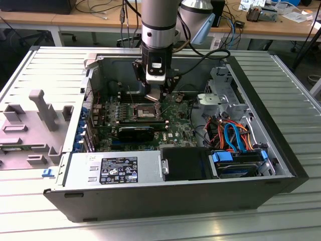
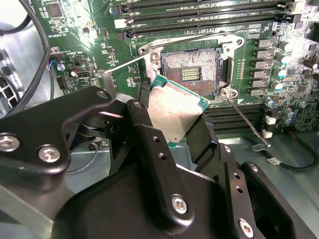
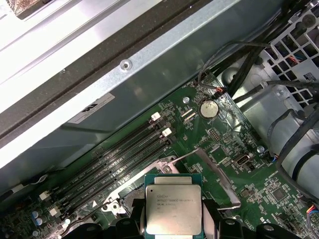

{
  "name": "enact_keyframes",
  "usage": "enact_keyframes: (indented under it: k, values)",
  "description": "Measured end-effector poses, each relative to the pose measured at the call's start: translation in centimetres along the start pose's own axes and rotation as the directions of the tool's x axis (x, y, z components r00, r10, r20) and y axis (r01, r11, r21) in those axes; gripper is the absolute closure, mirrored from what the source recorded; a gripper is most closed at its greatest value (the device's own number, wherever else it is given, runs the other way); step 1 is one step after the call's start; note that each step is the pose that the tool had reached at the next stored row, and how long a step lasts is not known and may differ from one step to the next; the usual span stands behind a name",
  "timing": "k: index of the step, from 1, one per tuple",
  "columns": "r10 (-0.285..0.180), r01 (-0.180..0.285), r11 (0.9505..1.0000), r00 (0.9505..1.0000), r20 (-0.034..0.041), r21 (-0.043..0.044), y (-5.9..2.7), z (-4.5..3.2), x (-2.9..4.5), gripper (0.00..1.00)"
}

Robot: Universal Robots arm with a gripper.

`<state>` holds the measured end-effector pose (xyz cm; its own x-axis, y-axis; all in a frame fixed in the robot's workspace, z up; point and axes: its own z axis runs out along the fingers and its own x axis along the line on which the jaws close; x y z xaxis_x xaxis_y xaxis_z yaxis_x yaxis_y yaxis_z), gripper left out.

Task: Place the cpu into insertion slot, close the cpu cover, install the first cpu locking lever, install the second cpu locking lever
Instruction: 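Place the cpu into insertion slot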

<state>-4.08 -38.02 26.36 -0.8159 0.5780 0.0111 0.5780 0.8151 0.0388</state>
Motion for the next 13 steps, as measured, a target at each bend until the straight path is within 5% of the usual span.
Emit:
enact_keyframes:
  k: [13]
  values:
    - [0.007, -0.007, 1.0, 1.0, 0.0002, -0.0001, 0.0, 0.0, 0.0, 0.46]
